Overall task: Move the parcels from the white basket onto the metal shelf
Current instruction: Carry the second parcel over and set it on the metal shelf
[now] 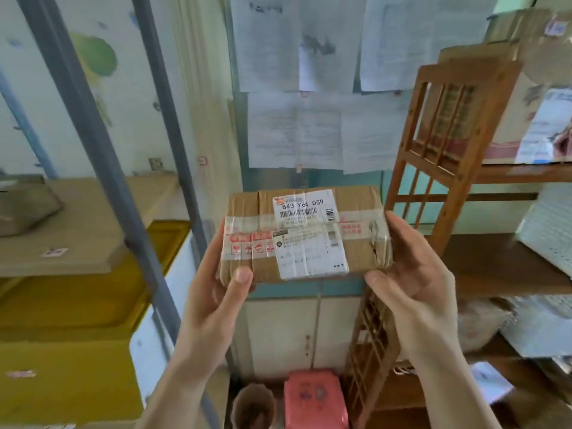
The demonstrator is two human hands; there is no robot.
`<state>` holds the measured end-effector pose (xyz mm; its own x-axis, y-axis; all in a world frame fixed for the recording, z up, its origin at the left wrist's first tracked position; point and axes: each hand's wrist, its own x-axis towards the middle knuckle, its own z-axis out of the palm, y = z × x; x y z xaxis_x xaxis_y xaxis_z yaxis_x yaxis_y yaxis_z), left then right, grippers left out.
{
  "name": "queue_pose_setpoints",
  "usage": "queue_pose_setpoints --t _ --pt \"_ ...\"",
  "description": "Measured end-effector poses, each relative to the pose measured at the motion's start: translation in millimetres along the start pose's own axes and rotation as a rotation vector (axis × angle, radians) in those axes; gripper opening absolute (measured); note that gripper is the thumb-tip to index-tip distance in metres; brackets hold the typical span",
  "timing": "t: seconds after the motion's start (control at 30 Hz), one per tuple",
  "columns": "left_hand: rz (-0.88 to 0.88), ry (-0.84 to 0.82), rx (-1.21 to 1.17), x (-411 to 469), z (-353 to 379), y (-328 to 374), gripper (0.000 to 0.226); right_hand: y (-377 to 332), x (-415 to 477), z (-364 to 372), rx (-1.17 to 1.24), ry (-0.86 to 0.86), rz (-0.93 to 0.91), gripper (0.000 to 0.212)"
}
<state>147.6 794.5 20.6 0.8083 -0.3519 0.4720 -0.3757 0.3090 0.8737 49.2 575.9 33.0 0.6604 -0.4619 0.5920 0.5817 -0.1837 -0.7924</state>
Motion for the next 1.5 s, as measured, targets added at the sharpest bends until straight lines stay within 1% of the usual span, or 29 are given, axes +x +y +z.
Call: queue_pose_setpoints --t 0.03,0.07,0.13,0.2,0.23,0.3,0.33,0.37,0.4,0.5,0.57,0.67,0.8,0.83,0.87,0.9,0.97,1.03,1.07,1.1,1.13,1.23,1.27,1.33,1.4,1.5 --pt "-0.01 0.018 0.025 0 -12 7 0.04 -5 2 10 -0.026 0.004 -0.019 0.061" --pt "-0.026 0.032 0.051 -2 -23 12 0.042 -10 3 20 -0.058 0.017 -0.027 0.059" --pt "-0.074 0.056 0.094 -5 -41 19 0.055 -17 5 38 -0.116 0.045 -0.034 0.06" --pt "-0.121 0.128 0.089 -9 -54 23 0.064 -20 3 56 -0.125 0.036 -0.056 0.062" --pt "-0.127 0.15 0.097 -12 -58 25 0.071 -20 2 63 -0.12 0.026 -0.065 0.059" --pt "-0.107 0.18 0.111 -18 -66 27 0.09 -19 -2 75 -0.107 0.01 -0.069 0.044" --pt "-0.101 0.198 0.107 -21 -69 28 0.094 -19 -4 80 -0.098 0.009 -0.054 0.038" --pt "-0.096 0.217 0.106 -26 -73 29 0.092 -19 -6 84 -0.09 0.005 -0.04 0.035" --pt "-0.093 0.231 0.112 -30 -76 31 0.085 -19 -7 89 -0.091 0.0 -0.025 0.033" --pt "-0.113 0.287 0.119 -42 -88 40 0.056 -21 -7 106 -0.089 -0.018 -0.002 0.03" --pt "-0.103 0.345 0.122 -52 -100 50 0.049 -20 -9 124 -0.056 -0.052 0.013 0.029" --pt "-0.033 0.419 0.157 -70 -133 65 0.053 -13 -20 161 0.02 -0.136 0.035 0.031" --pt "0.06 0.599 0.296 -84 -193 75 0.076 -2 -39 221 0.092 -0.219 0.033 0.033" --pt "0.082 0.624 0.321 -84 -208 77 0.077 0 -42 235 0.089 -0.241 0.041 0.033" --pt "0.107 0.637 0.324 -83 -222 79 0.07 2 -43 250 0.086 -0.251 0.052 0.033" --pt "0.133 0.64 0.308 -81 -235 82 0.061 4 -44 262 0.078 -0.251 0.053 0.035" --pt "0.176 0.609 0.285 -72 -257 84 0.048 7 -43 284 0.069 -0.257 0.047 0.053" --pt "0.193 0.571 0.305 -57 -277 80 0.052 11 -39 304 0.098 -0.287 0.084 0.074" --pt "0.193 0.55 0.307 -48 -287 76 0.059 13 -36 314 0.119 -0.29 0.109 0.077" --pt "0.196 0.527 0.302 -39 -297 73 0.065 15 -32 324 0.127 -0.275 0.114 0.074" --pt "0.201 0.499 0.298 -29 -308 69 0.066 17 -28 334 0.121 -0.251 0.108 0.073" --pt "0.217 0.435 0.29 -1 -343 61 0.042 21 -17 367 0.069 -0.199 0.076 0.085" --pt "0.215 0.413 0.281 7 -355 60 0.038 23 -14 377 0.047 -0.182 0.066 0.087" --pt "0.213 0.368 0.287 20 -374 60 0.037 24 -10 394 -0.008 -0.153 0.028 0.082" --pt "0.232 0.329 0.372 32 -388 64 0.034 23 -6 406 -0.054 -0.121 -0.017 0.068" --pt "0.277 0.258 0.472 59 -404 74 0.028 19 7 420 -0.128 -0.061 -0.122 0.061"
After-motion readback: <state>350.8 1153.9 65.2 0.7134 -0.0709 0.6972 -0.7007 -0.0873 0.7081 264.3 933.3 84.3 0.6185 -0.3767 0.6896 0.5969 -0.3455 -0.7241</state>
